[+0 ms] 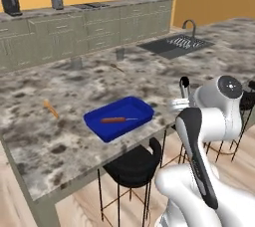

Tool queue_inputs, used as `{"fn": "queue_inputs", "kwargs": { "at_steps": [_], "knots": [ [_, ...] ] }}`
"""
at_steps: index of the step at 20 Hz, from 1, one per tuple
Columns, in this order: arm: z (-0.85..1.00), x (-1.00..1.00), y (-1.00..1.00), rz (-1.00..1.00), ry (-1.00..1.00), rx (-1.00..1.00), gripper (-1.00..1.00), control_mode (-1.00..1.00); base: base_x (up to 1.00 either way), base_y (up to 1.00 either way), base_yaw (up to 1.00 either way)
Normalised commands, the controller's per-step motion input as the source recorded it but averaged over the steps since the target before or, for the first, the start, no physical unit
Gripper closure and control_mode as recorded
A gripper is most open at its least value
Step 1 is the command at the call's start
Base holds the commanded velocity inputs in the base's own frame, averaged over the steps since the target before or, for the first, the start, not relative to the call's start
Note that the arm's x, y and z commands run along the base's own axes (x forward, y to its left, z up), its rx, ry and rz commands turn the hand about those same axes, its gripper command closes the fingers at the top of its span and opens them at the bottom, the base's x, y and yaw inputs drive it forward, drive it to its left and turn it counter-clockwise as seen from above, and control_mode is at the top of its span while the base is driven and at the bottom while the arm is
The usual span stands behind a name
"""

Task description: Take the tongs from the drawer on the right and place them on the dining counter next to the tray containing the hot dog.

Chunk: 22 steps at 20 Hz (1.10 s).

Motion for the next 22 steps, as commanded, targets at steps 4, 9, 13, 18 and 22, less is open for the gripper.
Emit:
{"fn": "queue_inputs", "kwargs": {
  "at_steps": [4, 9, 13, 18, 22],
  "knots": [
    [0.0, 0.0, 0.0, 0.0, 0.0, 0.0, 1.0, 1.0, 0.2, -0.13, 0.25],
    [0.0, 0.0, 0.0, 0.0, 0.0, 0.0, 1.0, 1.0, 0.13, -0.26, 0.36],
    [0.0, 0.0, 0.0, 0.0, 0.0, 0.0, 1.0, 1.0, 0.12, -0.5, 0.31],
    [0.0, 0.0, 0.0, 0.0, 0.0, 0.0, 1.0, 1.0, 0.01, -0.68, 0.22],
    [0.0, 0.0, 0.0, 0.0, 0.0, 0.0, 1.0, 1.0, 0.0, -0.51, 0.2]
  ]
}}
